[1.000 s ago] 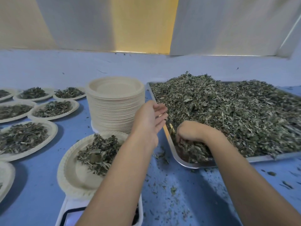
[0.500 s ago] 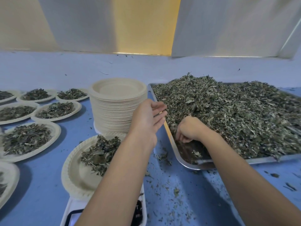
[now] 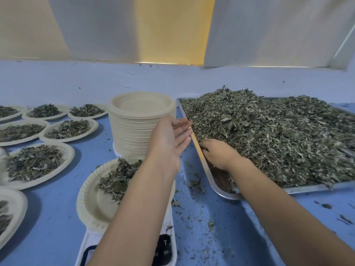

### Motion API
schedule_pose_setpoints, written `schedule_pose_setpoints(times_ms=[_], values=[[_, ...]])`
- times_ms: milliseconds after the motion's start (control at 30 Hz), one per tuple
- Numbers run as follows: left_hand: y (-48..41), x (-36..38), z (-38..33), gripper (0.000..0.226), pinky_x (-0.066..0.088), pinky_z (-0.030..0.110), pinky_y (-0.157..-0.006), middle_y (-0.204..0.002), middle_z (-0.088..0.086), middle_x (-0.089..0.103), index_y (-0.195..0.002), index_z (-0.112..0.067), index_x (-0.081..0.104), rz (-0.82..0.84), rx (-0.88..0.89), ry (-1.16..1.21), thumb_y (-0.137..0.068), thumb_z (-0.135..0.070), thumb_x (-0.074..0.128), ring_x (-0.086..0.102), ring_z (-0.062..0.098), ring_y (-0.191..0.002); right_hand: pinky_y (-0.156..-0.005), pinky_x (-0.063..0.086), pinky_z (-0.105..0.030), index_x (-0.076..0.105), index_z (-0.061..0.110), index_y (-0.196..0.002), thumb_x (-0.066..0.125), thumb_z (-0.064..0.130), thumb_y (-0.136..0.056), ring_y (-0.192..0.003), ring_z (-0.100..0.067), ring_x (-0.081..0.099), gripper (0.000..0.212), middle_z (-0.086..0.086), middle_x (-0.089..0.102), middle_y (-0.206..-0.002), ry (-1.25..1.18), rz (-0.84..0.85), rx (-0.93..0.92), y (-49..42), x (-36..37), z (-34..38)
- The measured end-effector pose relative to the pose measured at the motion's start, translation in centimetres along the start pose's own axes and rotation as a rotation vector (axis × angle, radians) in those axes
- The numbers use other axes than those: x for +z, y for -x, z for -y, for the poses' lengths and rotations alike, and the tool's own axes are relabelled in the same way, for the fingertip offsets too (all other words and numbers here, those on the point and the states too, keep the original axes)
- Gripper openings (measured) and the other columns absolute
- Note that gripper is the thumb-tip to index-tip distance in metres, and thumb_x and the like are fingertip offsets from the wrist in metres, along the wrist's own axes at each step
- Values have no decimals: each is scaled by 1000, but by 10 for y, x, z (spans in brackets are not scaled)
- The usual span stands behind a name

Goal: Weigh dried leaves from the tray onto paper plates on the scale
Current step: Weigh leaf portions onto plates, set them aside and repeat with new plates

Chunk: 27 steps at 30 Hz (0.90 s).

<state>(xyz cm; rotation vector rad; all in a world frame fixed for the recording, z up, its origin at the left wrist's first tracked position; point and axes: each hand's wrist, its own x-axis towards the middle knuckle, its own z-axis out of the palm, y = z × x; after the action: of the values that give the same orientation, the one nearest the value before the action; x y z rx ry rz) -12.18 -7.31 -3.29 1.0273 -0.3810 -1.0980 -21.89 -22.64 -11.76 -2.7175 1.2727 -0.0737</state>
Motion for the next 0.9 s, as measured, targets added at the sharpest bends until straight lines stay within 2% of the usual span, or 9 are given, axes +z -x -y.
schedule_pose_setpoints(times_ms=[133, 333, 433, 500, 533, 633, 700, 767, 900], values=[[2, -3, -1, 23, 49, 24, -80, -96, 5, 68, -84, -9, 62, -9, -6, 18, -90, -10, 40, 64, 19, -101, -85, 50, -39, 63, 10, -118, 45, 11, -94, -104, -36, 59, 29, -17, 62, -117, 128, -82, 60, 10, -5, 8], [6, 1, 0, 23, 49, 22, -78, -92, 4, 66, -82, -9, 60, -44, -19, 26, -92, -10, 39, 62, 19, -100, -73, 47, -32, 72, 7, -101, 54, 4, -86, -92, -36, 62, 23, -18, 67, -98, 71, -205, 146, 18, -12, 16], [3, 7, 6, 22, 45, 24, -84, -92, 5, 64, -85, -7, 59, -94, -54, 67, -93, -11, 38, 59, 19, -100, -62, 48, -18, 77, 14, -97, 59, 9, -87, -74, -22, 64, 21, -6, 72, -91, -258, -399, 252, 21, -15, 9], [-2, 11, 12, 23, 42, 26, -89, -109, 9, 63, -98, -4, 59, -103, -102, 90, -94, -13, 38, 56, 20, -109, -46, 42, -9, 77, 18, -93, 64, 15, -87, -58, -10, 57, 15, 4, 71, -85, -602, -522, 359, 22, -18, 4], [-5, 13, 15, 26, 41, 28, -92, -120, 12, 60, -107, -3, 58, -103, -128, 96, -95, -13, 37, 53, 21, -116, -47, 42, -10, 77, 19, -92, 67, 17, -86, -60, -7, 57, 12, 4, 72, -88, -809, -556, 415, 23, -19, 2], [-11, 19, 26, 38, 37, 30, -100, -136, 16, 49, -127, 1, 51, -81, -198, 98, -98, -17, 35, 45, 24, -128, -67, 51, -25, 74, 16, -84, 68, 10, -86, -95, -17, 63, 9, -5, 70, -100, -1349, -512, 501, 28, -22, 0], [-13, 23, 34, 44, 33, 32, -105, -141, 17, 45, -134, 3, 44, -60, -234, 99, -99, -21, 32, 41, 26, -132, -73, 55, -28, 71, 15, -79, 67, 5, -86, -102, -22, 62, 12, -7, 69, -100, -1503, -480, 488, 32, -24, 3], [-14, 25, 39, 46, 30, 34, -108, -143, 18, 42, -137, 3, 40, -46, -257, 118, -100, -23, 31, 38, 27, -134, -65, 59, -24, 70, 14, -76, 67, 3, -85, -102, -23, 62, 15, -4, 68, -91, -1600, -481, 463, 38, -27, 9], [-15, 22, 38, 45, 31, 34, -107, -142, 16, 42, -137, 1, 40, -54, -204, 143, -100, -24, 32, 39, 27, -133, -59, 58, -20, 72, 15, -76, 67, 3, -85, -85, -18, 65, 16, -3, 69, -84, -1731, -507, 415, 47, -40, 22]])
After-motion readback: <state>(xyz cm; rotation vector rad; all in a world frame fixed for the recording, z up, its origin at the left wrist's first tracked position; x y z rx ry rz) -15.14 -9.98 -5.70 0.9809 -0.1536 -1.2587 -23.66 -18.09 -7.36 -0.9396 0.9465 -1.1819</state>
